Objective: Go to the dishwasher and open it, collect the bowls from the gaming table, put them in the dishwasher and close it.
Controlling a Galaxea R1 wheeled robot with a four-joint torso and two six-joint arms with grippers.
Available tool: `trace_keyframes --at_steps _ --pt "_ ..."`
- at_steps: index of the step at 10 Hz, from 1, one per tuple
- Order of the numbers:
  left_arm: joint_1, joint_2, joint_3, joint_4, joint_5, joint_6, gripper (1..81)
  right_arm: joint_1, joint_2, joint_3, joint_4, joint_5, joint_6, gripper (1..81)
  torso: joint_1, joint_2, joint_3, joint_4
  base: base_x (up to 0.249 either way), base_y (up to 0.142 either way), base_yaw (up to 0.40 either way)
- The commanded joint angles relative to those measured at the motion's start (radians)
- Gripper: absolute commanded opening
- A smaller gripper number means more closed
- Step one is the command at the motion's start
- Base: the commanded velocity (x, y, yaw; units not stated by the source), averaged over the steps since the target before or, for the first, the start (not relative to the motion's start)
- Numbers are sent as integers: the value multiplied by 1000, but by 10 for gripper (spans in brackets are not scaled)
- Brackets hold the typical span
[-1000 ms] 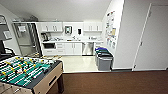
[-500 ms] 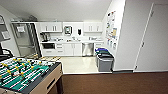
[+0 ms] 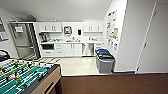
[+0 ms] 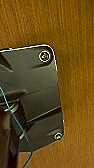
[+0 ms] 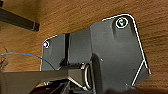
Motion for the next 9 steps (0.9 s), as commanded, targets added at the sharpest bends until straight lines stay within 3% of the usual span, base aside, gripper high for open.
trace_keyframes --at_steps 1,9 --pt "-66 -18 9 -3 43 -1 811 49 -16 9 3 -47 2 811 0 0 0 0 175 0 0" --pt "-66 -21 6 -6 43 -1 811 49 -15 4 3 -47 -3 811 0 0 0 0 174 0 0"
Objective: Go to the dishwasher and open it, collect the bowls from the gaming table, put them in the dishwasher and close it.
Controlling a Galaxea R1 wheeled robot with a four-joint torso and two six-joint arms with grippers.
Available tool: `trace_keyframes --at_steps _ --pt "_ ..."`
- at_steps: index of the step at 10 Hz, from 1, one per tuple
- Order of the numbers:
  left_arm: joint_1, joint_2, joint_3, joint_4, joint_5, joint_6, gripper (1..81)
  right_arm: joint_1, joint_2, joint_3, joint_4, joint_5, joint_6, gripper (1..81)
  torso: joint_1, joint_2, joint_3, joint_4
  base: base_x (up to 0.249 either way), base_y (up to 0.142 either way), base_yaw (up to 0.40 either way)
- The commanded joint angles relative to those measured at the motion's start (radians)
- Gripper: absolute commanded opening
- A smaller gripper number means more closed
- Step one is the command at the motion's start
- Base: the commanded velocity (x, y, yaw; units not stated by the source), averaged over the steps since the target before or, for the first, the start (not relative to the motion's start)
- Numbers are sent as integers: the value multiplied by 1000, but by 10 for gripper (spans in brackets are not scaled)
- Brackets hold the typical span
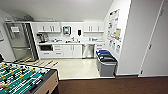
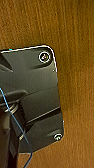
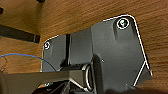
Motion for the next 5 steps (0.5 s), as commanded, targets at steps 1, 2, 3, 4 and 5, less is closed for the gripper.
trace_keyframes --at_steps 1,2,3,4,5 --pt "-65 -19 7 -6 43 0 811 43 -20 6 1 -46 -1 811 0 0 0 0 169 0 0" --pt "-65 -19 7 -6 43 0 811 43 -18 6 1 -42 -1 811 0 0 0 0 169 0 0" --pt "-65 -22 7 -7 43 0 811 41 -18 6 3 -33 -2 811 0 0 0 0 169 0 0" --pt "-65 -24 7 -7 43 0 811 44 -18 6 4 -32 -1 811 0 0 0 0 168 0 0" --pt "-65 -25 7 -7 43 0 811 44 -18 8 4 -32 -2 811 0 0 0 0 169 0 0"
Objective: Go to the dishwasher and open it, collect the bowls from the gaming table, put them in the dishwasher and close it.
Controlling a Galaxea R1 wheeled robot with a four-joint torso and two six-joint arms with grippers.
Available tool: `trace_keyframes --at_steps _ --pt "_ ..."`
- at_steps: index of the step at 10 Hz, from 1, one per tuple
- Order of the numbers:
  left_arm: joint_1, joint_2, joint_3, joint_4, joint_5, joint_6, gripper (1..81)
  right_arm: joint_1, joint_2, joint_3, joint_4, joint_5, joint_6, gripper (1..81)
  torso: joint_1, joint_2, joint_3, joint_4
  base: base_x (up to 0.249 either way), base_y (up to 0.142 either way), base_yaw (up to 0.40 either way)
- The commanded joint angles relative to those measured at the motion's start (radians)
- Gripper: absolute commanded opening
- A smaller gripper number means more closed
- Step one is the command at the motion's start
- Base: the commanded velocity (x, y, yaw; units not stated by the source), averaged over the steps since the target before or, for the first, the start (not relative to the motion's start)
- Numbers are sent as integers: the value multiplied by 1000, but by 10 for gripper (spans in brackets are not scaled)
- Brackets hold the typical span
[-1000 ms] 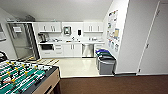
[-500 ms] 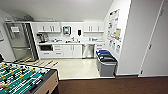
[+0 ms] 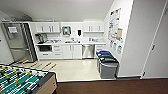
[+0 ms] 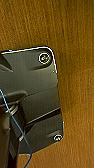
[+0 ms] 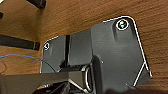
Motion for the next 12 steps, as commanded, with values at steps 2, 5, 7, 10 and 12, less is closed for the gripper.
trace_keyframes --at_steps 2,5,7,10,12 --pt "-64 -19 10 -6 43 0 811 43 -19 10 3 -41 -1 811 0 0 0 0 168 0 0" --pt "-64 -19 10 -7 41 0 811 43 -19 10 6 -41 0 811 0 0 0 0 172 0 0" --pt "-64 -20 10 -7 38 0 811 44 -19 10 8 -41 0 811 0 0 0 0 191 0 0" --pt "-64 -19 10 -7 38 0 811 43 -17 10 5 -40 0 811 0 0 0 0 192 0 0" --pt "-64 -17 10 -9 32 0 811 44 -17 7 8 -40 7 811 0 0 0 0 192 0 0"
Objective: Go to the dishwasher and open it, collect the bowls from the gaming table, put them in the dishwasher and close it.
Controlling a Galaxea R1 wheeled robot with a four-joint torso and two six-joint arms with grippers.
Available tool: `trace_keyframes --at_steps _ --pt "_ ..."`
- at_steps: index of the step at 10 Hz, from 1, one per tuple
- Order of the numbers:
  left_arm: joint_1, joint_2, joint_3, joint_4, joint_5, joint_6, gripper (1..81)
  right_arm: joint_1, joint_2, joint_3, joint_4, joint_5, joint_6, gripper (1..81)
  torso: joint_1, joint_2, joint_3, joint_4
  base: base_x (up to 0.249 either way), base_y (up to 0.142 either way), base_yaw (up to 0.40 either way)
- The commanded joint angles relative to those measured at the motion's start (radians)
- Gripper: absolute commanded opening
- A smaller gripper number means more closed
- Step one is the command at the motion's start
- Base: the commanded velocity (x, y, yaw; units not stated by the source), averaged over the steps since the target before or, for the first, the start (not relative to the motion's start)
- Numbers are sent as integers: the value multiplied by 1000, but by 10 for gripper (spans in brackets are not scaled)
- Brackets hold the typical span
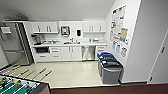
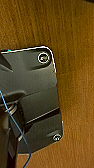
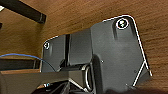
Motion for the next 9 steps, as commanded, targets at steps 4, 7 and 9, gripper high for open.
trace_keyframes --at_steps 4,7,9 --pt "-63 -24 9 -8 41 -2 811 52 -19 9 3 -40 -3 811 0 0 0 0 194 0 0" --pt "-63 -19 9 -7 41 -2 811 55 -18 9 9 -42 -2 811 0 0 0 0 194 0 0" --pt "-63 -21 9 -7 41 -2 811 53 -18 9 8 -42 -2 811 0 0 0 0 194 0 0"
